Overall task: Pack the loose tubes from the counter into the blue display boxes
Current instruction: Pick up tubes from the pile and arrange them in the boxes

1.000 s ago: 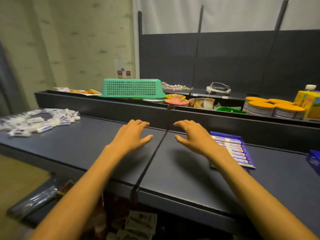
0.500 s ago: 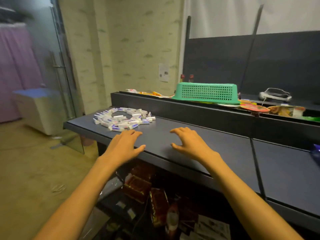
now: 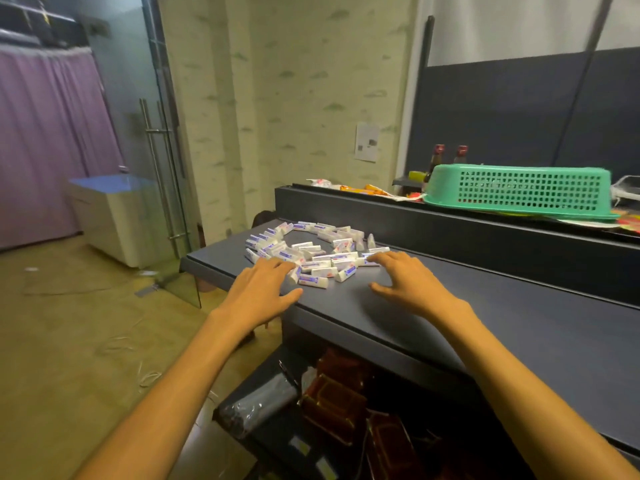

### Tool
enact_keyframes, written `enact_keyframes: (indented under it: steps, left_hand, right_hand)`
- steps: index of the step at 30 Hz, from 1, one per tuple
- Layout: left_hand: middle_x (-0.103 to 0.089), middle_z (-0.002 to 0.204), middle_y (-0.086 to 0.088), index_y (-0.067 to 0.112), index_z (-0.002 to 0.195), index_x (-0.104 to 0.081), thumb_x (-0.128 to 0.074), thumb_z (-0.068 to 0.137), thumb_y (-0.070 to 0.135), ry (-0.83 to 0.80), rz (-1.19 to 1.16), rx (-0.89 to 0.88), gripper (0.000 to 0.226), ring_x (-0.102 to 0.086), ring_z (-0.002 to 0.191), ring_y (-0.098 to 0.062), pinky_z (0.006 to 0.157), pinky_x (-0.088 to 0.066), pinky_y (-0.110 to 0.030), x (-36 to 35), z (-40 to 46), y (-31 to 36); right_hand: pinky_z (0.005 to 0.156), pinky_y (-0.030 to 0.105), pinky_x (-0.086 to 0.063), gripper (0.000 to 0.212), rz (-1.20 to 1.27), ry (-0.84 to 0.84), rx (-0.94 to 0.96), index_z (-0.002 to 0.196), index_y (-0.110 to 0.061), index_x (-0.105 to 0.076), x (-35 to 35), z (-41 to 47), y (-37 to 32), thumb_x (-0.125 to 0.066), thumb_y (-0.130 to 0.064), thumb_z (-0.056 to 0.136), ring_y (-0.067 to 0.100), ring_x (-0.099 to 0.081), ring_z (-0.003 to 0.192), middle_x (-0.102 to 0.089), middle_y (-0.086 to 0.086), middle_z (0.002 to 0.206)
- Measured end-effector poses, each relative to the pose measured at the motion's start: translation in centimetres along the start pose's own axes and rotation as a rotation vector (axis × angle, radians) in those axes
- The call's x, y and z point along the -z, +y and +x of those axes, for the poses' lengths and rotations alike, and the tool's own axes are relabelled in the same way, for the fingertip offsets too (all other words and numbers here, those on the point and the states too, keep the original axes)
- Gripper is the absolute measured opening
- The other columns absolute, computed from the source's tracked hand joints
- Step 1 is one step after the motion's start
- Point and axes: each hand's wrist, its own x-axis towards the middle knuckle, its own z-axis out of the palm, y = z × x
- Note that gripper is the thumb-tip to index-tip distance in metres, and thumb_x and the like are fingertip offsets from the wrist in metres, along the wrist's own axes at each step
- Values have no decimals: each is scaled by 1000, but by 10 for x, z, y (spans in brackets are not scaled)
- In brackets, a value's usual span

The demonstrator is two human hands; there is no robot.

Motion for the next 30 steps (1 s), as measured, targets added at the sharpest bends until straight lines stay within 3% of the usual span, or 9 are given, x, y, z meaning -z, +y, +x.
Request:
enact_keyframes:
  steps: [9,14,17,23,30]
  left_hand:
    - [-45,145,3,30,141,-42,-53,91,53,-57,-102,-182,57,-40,131,-17,105,-36,-35,-27,91,-12]
    - [-55,124,2,23,119,-58,-56,84,60,-86,-157,-369,51,-48,117,-20,93,-41,-35,-53,124,18]
    - [-53,118,-1,20,108,-62,-57,81,65,-110,-129,-379,52,-50,111,-22,90,-44,-39,-58,128,30]
    - [-55,120,-5,22,114,-68,-61,89,42,-96,-181,-537,33,-47,116,-26,92,-42,-38,-56,144,24]
    - [-68,102,1,28,101,-67,-67,86,39,-89,-494,-691,19,-57,100,-20,79,-42,-31,-66,149,14]
  right_hand:
    - [102,38,-42,49,61,-6,-114,136,-27,-49,-16,66,5,-64,-32,90,23,-49,125,-52,1,141]
    - [97,39,-45,43,49,67,-250,132,-26,-53,-16,71,23,-62,-32,90,21,-54,116,-59,1,131]
    - [96,37,-47,41,82,75,-288,131,-23,-54,-12,63,26,-61,-30,91,20,-55,114,-60,2,128]
    - [94,34,-47,38,73,121,-456,129,-22,-55,-15,56,15,-60,-27,92,18,-56,112,-60,1,128]
    - [87,28,-46,35,70,199,-588,125,-20,-57,-20,44,-5,-61,-23,90,14,-57,104,-64,0,120]
